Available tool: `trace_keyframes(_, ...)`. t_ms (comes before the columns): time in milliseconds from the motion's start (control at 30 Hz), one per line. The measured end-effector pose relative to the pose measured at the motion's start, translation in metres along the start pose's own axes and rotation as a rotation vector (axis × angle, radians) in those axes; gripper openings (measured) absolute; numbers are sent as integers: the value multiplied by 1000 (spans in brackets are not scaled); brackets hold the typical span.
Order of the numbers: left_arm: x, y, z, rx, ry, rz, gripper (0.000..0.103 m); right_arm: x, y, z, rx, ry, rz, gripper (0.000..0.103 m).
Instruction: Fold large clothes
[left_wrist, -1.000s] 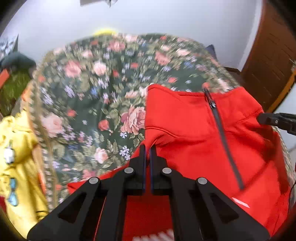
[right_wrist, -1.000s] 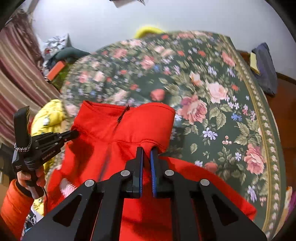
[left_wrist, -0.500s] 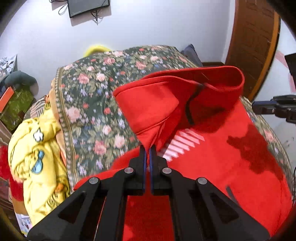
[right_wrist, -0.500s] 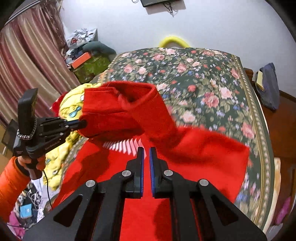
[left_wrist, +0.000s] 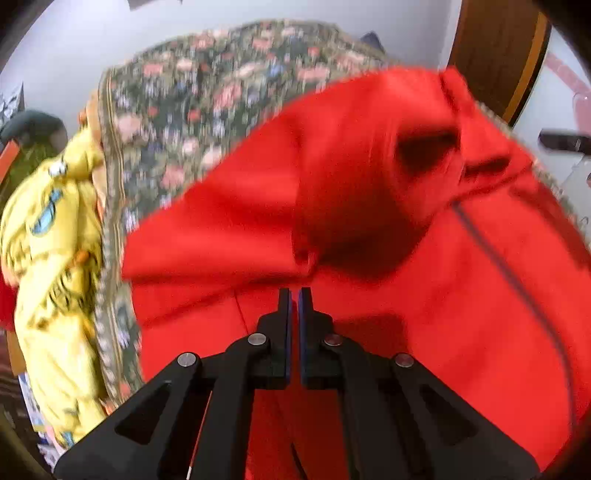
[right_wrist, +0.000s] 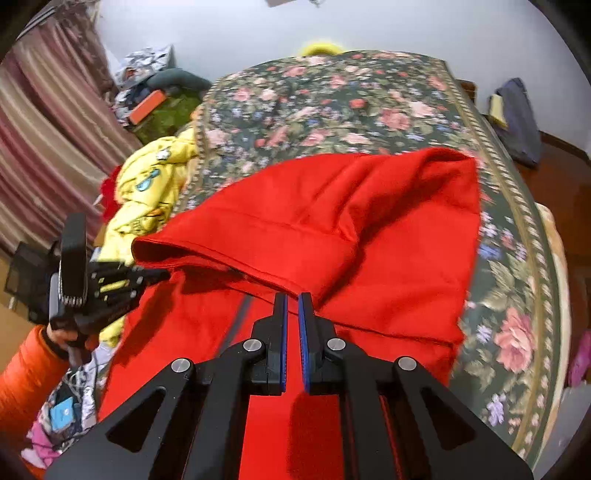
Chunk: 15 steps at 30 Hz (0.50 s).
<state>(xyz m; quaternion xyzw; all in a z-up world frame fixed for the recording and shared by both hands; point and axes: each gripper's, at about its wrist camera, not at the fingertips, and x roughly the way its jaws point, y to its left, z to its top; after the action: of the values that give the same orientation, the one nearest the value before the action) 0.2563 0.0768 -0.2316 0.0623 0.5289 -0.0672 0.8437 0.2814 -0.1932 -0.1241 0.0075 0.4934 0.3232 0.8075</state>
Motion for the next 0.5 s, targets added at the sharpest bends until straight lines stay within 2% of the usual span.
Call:
trace_keyframes(133, -3, 16, -14, -88, 21, -30, 5, -1, -9, 6, 36, -7, -53, 7)
trace_keyframes(167, -7, 20, -15, -109, 17, -36, 7, 0, -10, 8, 42, 0, -57, 13)
trace_keyframes(200, -14, 28, -15, -148, 2, -50, 10, 0, -11, 7, 48, 3, -58, 23)
trace_keyframes(233, -18, 32, -15, -173, -9, -58, 19, 2, -13, 10, 60, 2, -59, 29)
trace_keyframes(267, -25, 39, -13, -208, -27, -66, 34, 3, -14, 12, 68, -6, -62, 41)
trace_keyframes(300, -32, 46, -11, -246, -53, -68, 43, 4, -14, 12, 72, -16, -63, 49)
trace_keyframes(333, -38, 50, -9, -275, -75, -70, 57, 5, -14, 14, 75, -28, -60, 51)
trace_keyframes(400, -44, 57, -4, -326, -103, -90, 61, 12, -15, 18, 87, -29, -49, 52)
trace_keyframes(500, -37, 65, 4, -411, -84, -188, 61, 30, -23, 22, 132, -3, -24, 52)
